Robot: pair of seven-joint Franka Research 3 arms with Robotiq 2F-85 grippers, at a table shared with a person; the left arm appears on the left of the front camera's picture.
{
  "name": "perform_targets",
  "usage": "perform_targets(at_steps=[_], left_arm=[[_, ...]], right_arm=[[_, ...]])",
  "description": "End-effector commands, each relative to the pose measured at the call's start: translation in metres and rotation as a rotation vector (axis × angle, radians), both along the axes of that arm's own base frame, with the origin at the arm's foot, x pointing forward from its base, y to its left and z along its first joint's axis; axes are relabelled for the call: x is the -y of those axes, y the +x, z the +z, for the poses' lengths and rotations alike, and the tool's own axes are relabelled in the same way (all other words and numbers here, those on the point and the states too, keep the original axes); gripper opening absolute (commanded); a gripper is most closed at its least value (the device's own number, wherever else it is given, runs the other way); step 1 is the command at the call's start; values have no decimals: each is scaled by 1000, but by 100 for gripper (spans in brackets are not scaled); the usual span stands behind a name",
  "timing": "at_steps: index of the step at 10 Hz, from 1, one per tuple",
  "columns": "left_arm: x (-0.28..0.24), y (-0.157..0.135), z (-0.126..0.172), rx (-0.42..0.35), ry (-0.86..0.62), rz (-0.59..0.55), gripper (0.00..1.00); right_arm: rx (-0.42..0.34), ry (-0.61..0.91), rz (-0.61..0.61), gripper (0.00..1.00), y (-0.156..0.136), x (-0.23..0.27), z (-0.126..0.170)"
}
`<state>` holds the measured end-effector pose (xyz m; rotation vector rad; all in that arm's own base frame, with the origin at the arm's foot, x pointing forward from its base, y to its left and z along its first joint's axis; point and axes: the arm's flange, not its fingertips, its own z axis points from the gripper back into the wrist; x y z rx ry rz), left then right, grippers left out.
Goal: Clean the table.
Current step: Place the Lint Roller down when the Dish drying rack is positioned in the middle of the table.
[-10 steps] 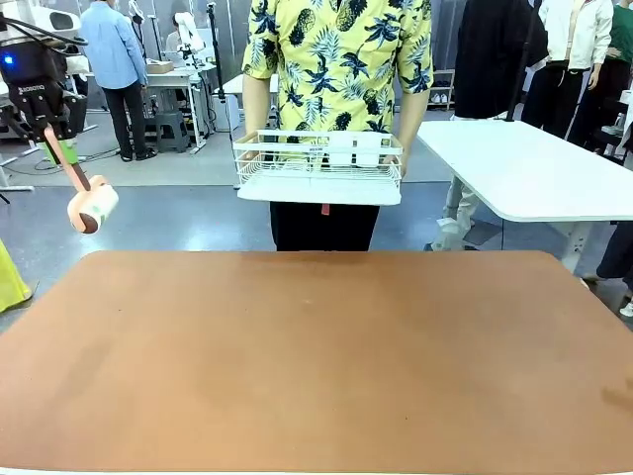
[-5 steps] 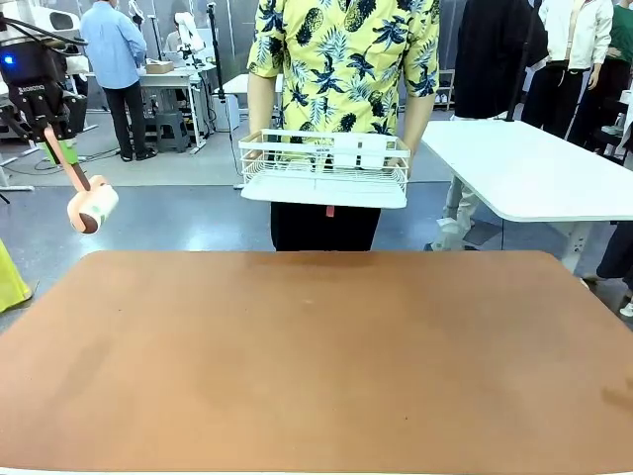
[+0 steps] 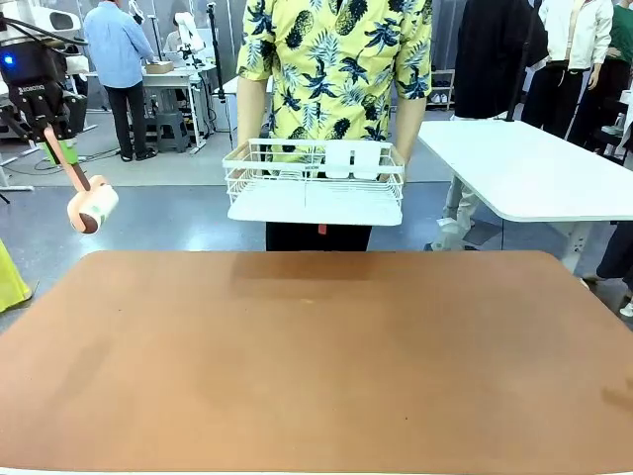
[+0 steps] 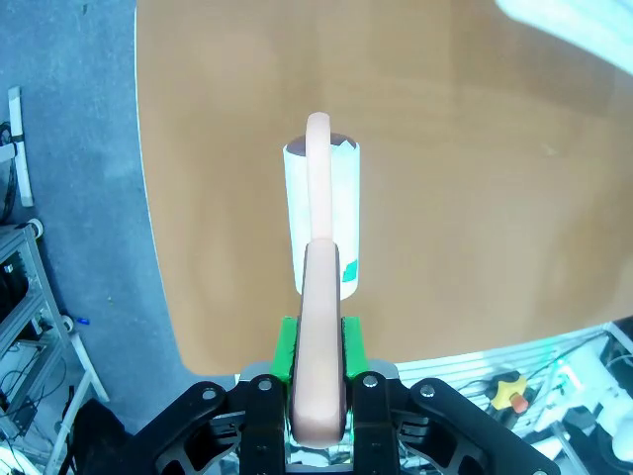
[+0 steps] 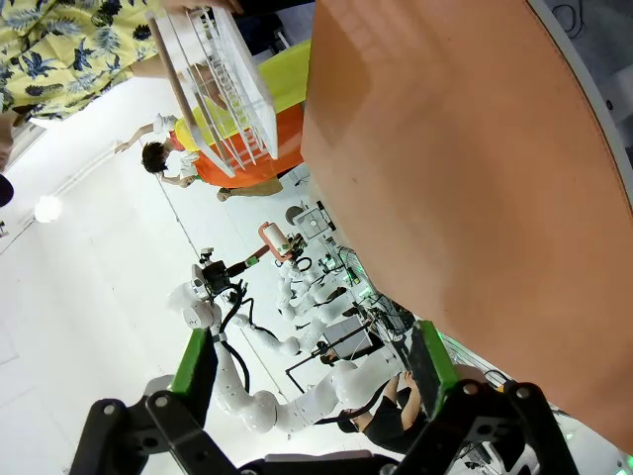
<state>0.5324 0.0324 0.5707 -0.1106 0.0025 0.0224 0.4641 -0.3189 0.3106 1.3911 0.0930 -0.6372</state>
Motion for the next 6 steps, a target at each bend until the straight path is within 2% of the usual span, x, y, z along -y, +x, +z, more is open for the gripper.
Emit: perform_targets(at_steps=[1,6], left_arm=[[-2,-2,3,5,12,1,19],[-2,-2,3,5,12,1,19]], right_arm=[[6,-6,6,100,-2,-1,2],[6,-6,6,100,-2,-1,2]])
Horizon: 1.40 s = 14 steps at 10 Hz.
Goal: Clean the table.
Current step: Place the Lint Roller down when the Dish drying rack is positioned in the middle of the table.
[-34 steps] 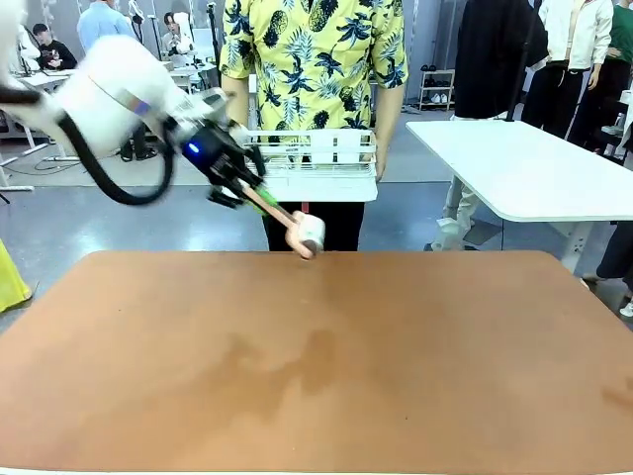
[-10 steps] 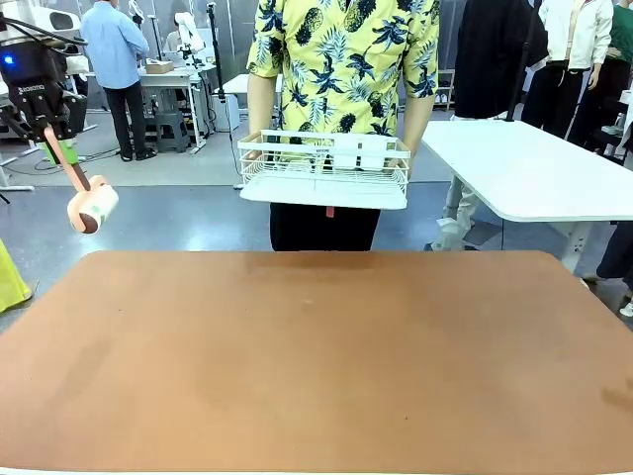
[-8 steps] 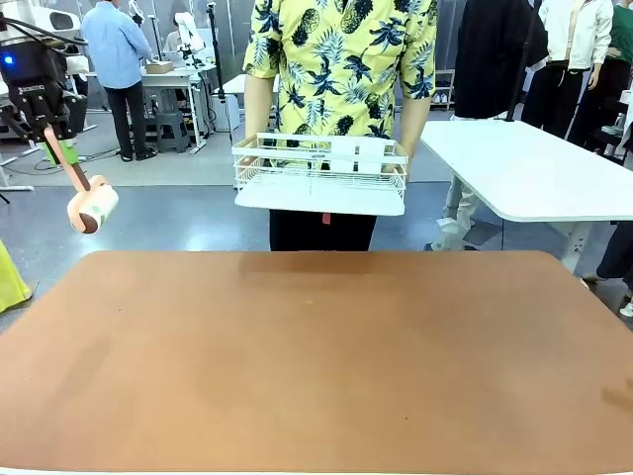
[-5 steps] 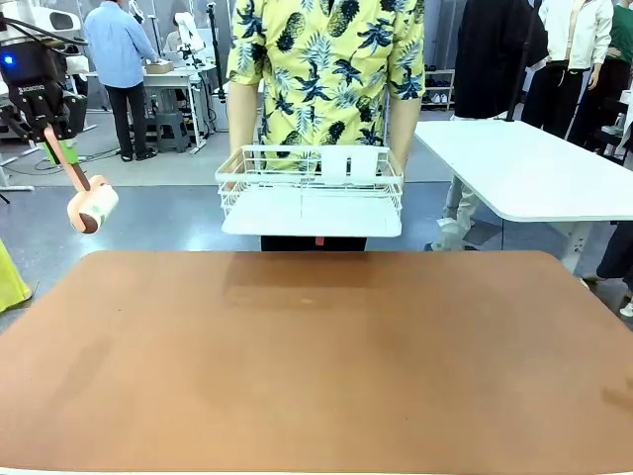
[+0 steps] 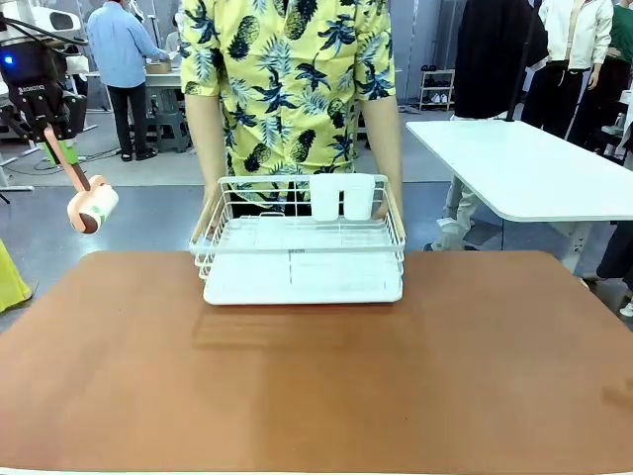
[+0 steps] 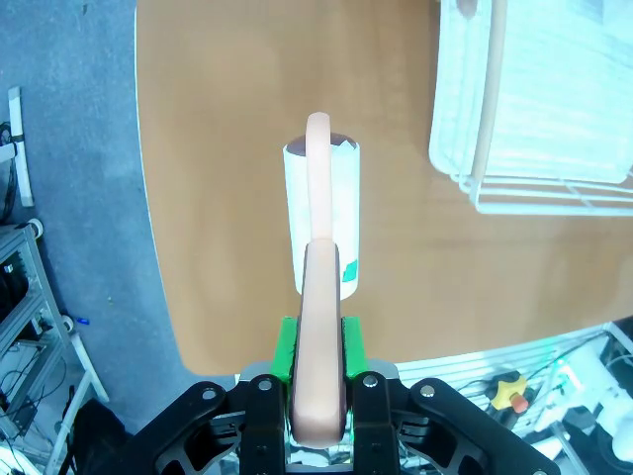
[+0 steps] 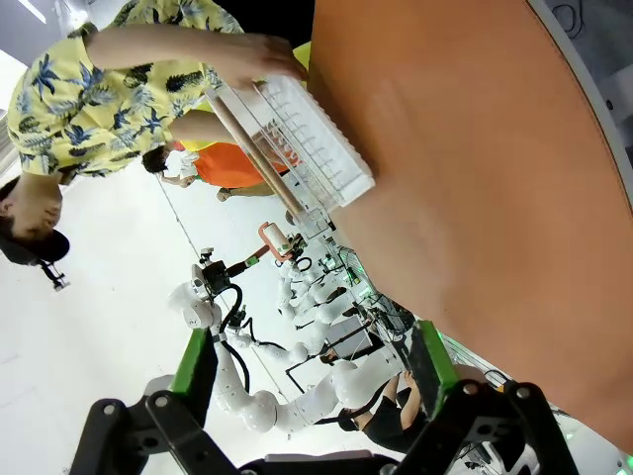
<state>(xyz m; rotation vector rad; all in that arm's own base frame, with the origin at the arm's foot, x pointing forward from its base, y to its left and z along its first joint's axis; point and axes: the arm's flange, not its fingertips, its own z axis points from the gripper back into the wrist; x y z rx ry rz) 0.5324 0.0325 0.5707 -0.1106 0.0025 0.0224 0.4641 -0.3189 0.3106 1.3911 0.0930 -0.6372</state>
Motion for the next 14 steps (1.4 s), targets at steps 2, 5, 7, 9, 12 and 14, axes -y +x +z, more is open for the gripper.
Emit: perform_targets(at_steps=[2,5,7,9,12,14], left_arm=[[-2,-2,3,5,12,1,19],[-2,-2,3,5,12,1,19],[-2,-2,3,5,12,1,19],[-2,-2,3,5,12,1,19],[-2,-2,3,5,12,1,19],[-2,-2,3,5,12,1,19]], right_arm=[[6,-6,6,100,-2,-1,2],[6,-6,6,100,-2,-1,2],[6,-6,6,100,-2,-1,2],[6,-6,6,100,-2,-1,2],[6,-6,6,100,-2,-1,2],[6,-6,6,100,-2,-1,2]])
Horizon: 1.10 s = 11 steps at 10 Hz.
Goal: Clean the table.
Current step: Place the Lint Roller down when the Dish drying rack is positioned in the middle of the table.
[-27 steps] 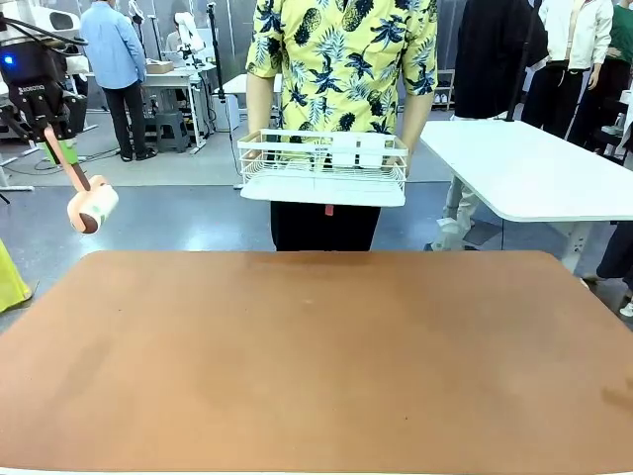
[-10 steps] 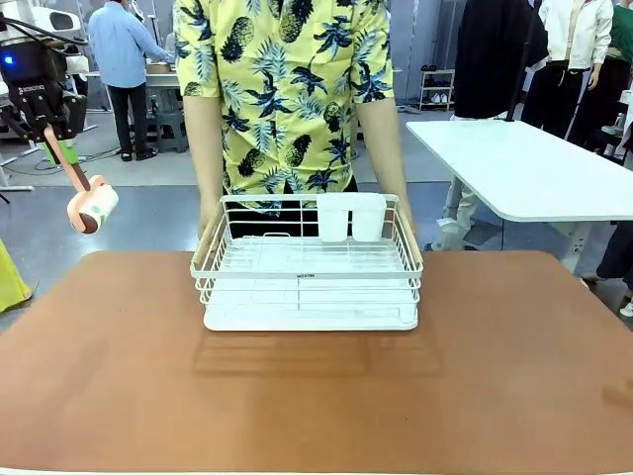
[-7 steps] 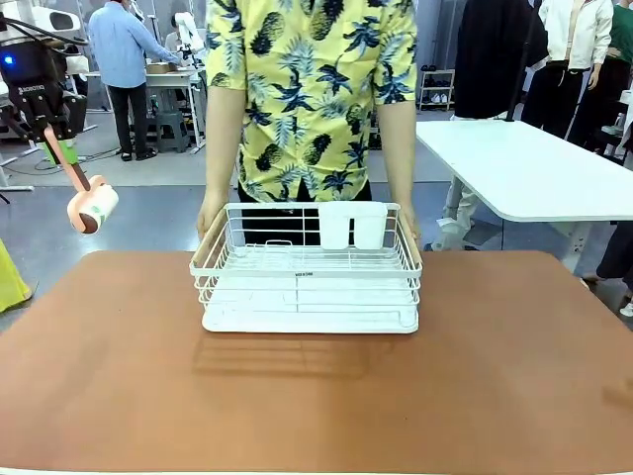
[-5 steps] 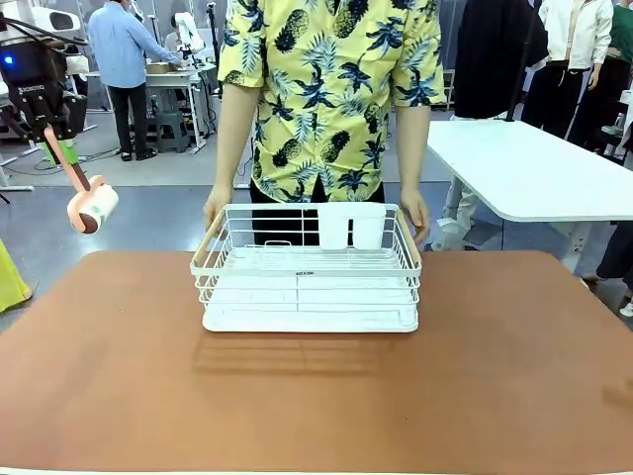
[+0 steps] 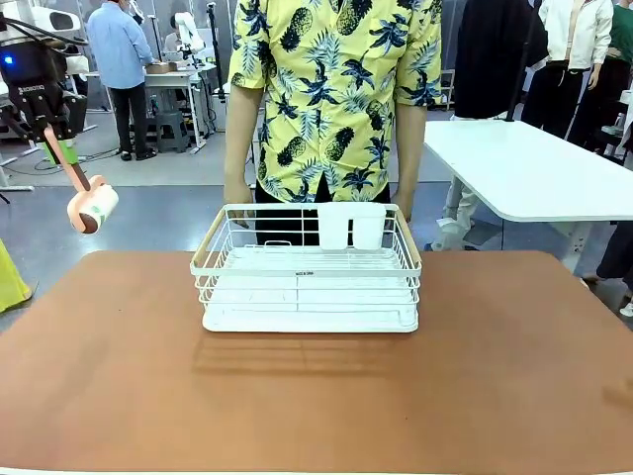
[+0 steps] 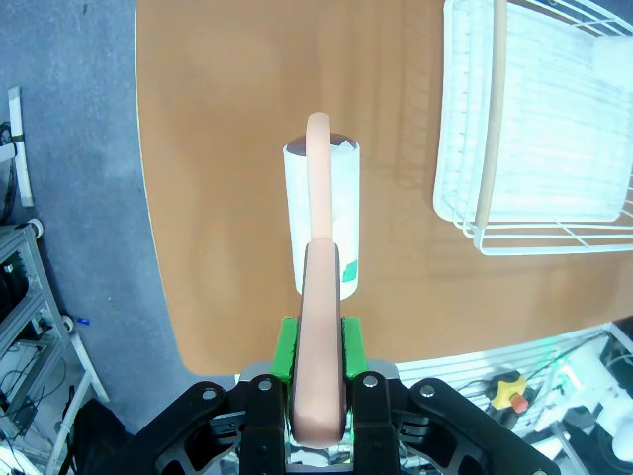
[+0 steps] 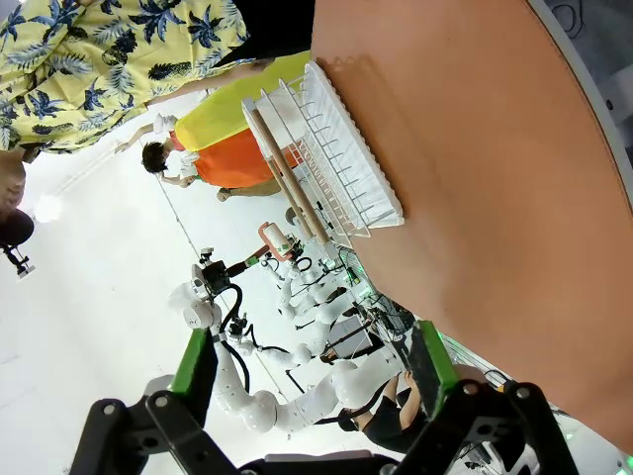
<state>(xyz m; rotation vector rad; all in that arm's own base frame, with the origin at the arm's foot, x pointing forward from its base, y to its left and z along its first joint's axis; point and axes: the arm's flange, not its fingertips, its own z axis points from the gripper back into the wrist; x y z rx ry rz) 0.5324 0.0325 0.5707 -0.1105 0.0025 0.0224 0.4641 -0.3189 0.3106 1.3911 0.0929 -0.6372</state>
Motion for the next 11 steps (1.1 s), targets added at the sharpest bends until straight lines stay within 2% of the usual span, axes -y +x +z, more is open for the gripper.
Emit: perform_targets(at_steps=[1,10,11], left_arm=[[-2,-2,3,5,12,1,19],[0,0,0,0,0,0,19],[8,-1,2,-33,-31,125,19]], right_arm=[[6,-6,6,100,-2,-1,2],[6,-6,6,100,-2,-1,2],[6,-6,6,100,-2,-1,2]])
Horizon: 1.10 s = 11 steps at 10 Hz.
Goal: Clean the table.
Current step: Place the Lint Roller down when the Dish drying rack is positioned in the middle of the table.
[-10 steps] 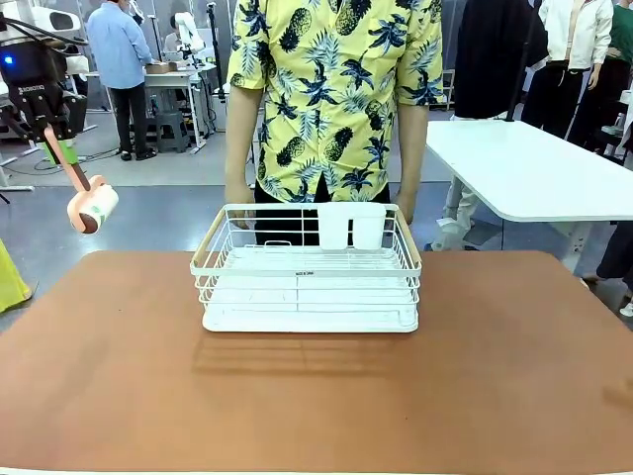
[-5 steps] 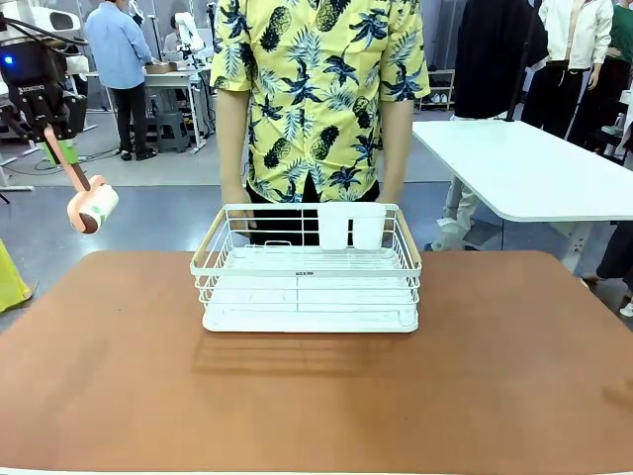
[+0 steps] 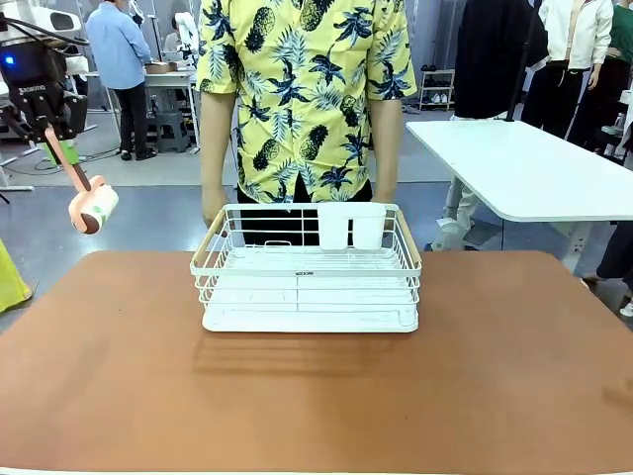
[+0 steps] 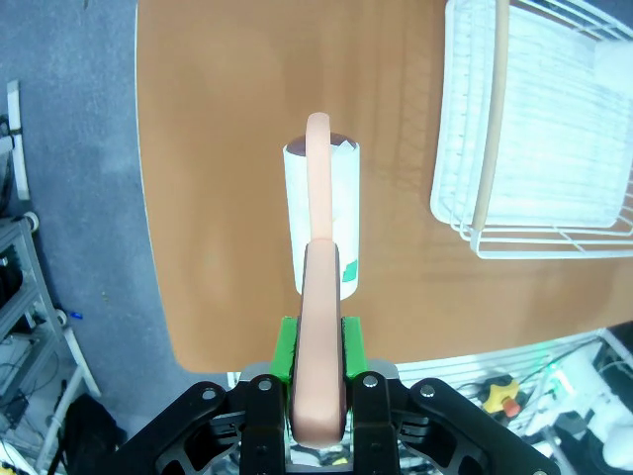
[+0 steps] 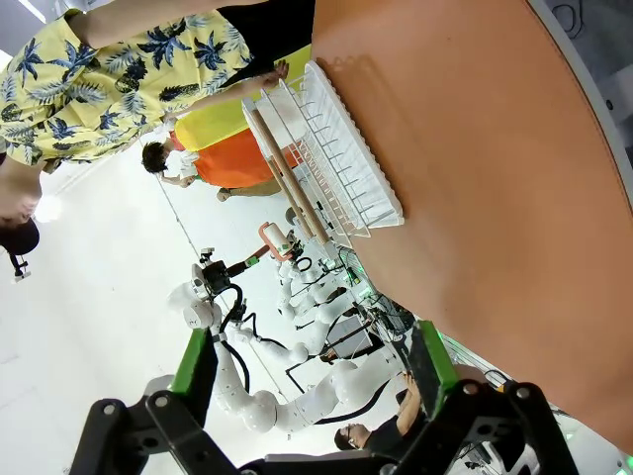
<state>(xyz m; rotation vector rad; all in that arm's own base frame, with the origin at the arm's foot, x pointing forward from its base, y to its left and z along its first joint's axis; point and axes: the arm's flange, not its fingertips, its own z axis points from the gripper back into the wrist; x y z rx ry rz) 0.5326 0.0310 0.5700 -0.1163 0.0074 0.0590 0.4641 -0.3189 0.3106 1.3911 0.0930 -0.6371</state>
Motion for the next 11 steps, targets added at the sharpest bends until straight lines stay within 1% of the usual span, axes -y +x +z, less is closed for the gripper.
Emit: perform_targets(at_steps=[1,2,3,4,5,6,7,8,9,10,11], left_arm=[[13,-4,3,0,16,282,19],[19,-6,2,-23,-3,483,19],[22,-4,-7,72,2,674,19],[27,-6,-16,90,8,782,19],[37,-4,-28,163,29,893,19],[41,3,-37,215,-23,1034,19],[43,9,-44,186,-100,1124,19],[45,12,-52,228,-128,1180,19],[49,14,-65,251,-123,1212,19],[53,18,-73,233,-181,1250,19],[54,20,-78,251,-239,1278,19]], right_arm=[[6,-6,6,100,-2,-1,2],[6,-6,6,100,-2,-1,2],[6,-6,6,100,-2,-1,2],[6,-6,6,100,-2,-1,2],[6,-6,6,100,-2,-1,2],[6,-6,6,100,-2,-1,2],[6,-6,6,100,-2,-1,2],[6,-6,6,100,-2,-1,2],[6,-6,6,100,-2,-1,2],[6,-6,6,100,-2,-1,2],[6,-6,6,100,-2,-1,2]])
